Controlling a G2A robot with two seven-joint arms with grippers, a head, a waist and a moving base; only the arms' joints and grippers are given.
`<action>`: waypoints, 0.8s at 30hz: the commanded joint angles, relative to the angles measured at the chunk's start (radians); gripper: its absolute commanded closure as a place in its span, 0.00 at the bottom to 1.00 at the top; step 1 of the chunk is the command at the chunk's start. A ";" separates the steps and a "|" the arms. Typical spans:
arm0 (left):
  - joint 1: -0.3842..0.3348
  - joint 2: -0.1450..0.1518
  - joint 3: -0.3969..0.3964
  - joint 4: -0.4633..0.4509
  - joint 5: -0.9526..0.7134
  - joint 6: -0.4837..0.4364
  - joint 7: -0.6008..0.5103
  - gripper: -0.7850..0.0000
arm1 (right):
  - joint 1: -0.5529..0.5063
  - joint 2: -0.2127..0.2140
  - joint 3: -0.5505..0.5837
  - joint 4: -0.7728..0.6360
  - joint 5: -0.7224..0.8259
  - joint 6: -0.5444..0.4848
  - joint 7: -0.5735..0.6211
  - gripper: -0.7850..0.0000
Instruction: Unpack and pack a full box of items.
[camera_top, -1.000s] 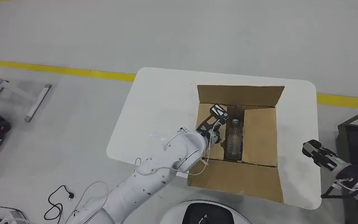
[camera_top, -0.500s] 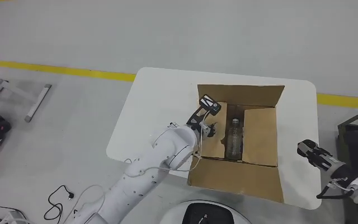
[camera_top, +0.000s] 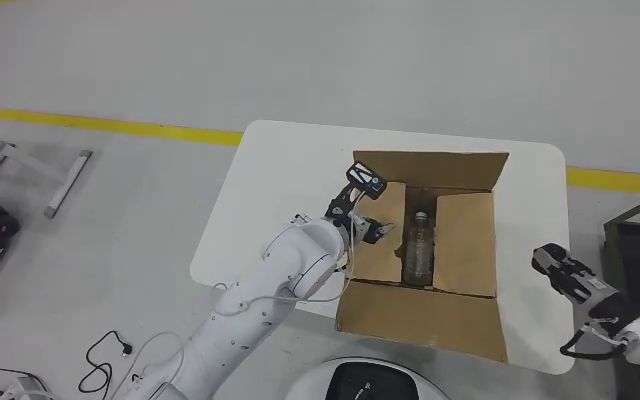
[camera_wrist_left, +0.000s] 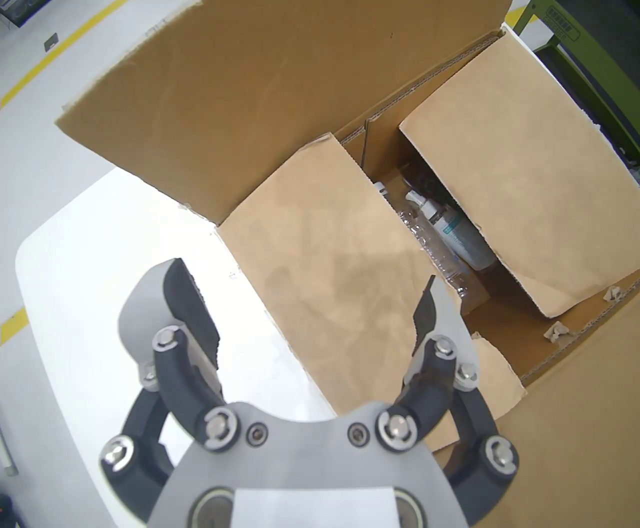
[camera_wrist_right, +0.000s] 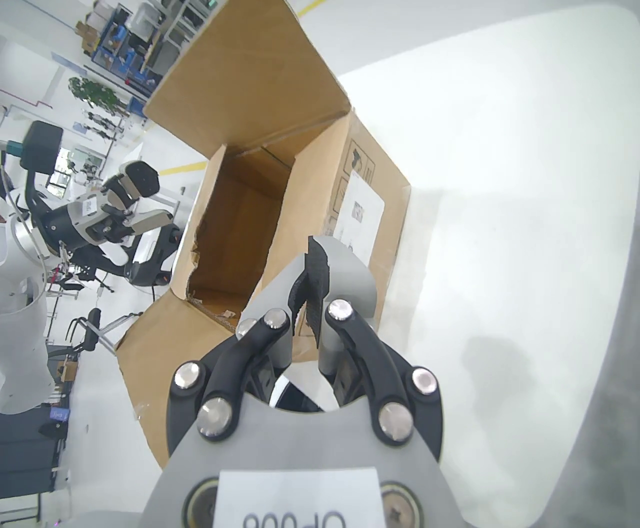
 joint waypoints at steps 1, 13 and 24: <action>0.000 0.000 0.000 0.000 0.000 0.000 0.000 0.00 | -0.006 -0.002 -0.006 -0.007 -0.020 -0.037 -0.110 1.00; 0.036 0.010 -0.015 -0.043 0.011 -0.129 0.051 0.00 | -0.016 -0.023 -0.107 0.033 -0.304 -0.055 -0.609 1.00; 0.152 0.047 -0.171 -0.153 -0.151 -0.495 0.090 0.00 | -0.009 -0.022 -0.110 0.042 -0.286 -0.059 -0.594 1.00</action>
